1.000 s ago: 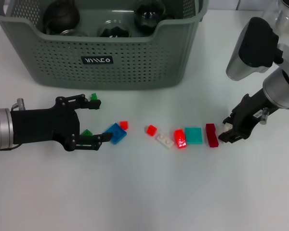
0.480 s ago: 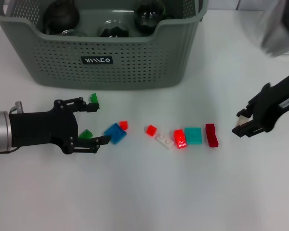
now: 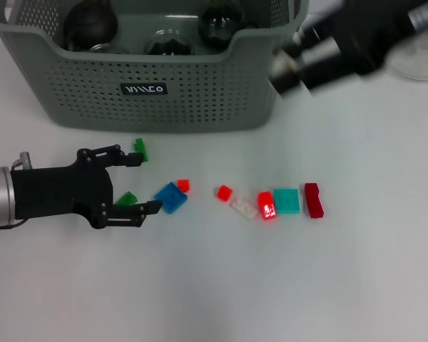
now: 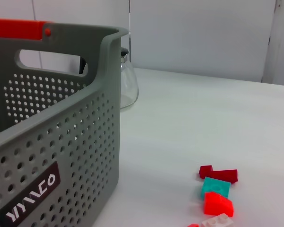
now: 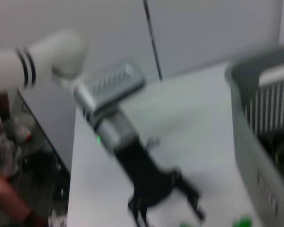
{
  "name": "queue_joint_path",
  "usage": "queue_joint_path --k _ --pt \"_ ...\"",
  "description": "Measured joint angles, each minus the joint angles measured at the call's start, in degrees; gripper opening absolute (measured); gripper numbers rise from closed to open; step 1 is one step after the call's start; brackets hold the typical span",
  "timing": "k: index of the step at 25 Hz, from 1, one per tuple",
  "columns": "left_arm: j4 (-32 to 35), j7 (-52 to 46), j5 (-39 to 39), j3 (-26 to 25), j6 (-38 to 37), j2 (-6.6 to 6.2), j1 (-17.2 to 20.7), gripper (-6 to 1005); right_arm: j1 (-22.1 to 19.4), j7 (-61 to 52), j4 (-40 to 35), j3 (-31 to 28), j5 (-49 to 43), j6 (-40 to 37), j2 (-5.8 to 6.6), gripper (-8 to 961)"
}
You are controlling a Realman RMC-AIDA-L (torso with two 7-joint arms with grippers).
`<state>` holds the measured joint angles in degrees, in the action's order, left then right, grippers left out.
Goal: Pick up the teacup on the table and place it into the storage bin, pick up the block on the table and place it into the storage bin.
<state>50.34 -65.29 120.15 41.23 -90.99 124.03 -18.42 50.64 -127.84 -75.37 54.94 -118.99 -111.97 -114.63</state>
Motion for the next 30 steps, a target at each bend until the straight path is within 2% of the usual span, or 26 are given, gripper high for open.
queue_joint_path --k 3,7,10,14,17,21,25,30 --pt "-0.04 0.07 -0.01 -0.01 0.03 -0.08 -0.16 860 5.81 0.39 5.42 -0.88 -1.65 4.33 0.55 477" --pt "-0.05 0.08 -0.04 -0.08 0.12 -0.09 -0.22 859 11.52 1.08 11.86 -0.36 -6.45 12.51 0.97 481" --pt "-0.11 0.08 -0.07 -0.4 0.7 0.03 -0.22 859 15.02 1.87 16.59 0.42 -11.39 19.65 0.52 485" --pt "-0.84 0.13 -0.16 -0.46 1.54 0.02 -0.3 860 18.58 2.75 24.93 4.43 -16.55 30.45 -0.14 489" --pt "-1.57 0.62 -0.38 -0.45 1.6 -0.07 -0.71 859 20.7 3.62 31.29 7.37 -19.31 39.83 -1.05 492" --pt "-1.77 0.96 -0.17 -0.44 2.5 0.0 -0.98 859 22.44 6.09 37.77 10.1 -20.22 49.47 -3.04 497" --pt "-2.0 0.96 -0.05 -0.45 2.85 -0.02 -1.31 859 22.7 8.0 40.14 11.13 -20.25 54.88 -5.0 501" --pt "-2.21 0.96 -0.02 -0.45 2.96 -0.09 -1.55 859 22.69 9.13 41.4 12.16 -19.42 57.38 -5.61 507"
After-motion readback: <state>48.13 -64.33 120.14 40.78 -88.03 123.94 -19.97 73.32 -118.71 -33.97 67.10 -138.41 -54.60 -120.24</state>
